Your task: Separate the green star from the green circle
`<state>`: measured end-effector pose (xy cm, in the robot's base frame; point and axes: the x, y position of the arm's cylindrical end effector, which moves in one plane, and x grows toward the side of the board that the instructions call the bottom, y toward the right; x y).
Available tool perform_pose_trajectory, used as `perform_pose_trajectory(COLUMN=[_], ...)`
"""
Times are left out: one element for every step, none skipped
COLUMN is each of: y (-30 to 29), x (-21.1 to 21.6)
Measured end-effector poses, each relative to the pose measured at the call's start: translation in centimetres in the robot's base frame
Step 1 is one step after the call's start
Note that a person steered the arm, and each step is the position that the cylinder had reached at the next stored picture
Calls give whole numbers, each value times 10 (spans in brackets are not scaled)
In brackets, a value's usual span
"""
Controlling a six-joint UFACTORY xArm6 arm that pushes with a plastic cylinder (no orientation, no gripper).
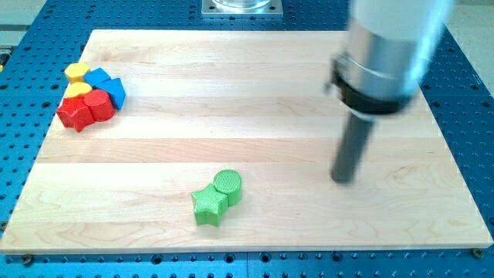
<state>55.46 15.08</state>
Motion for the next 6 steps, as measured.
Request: perform_pose_trajectory(y=[-62,-156,-205,-294,-298,-281], x=[26,22,21,2,-3,25])
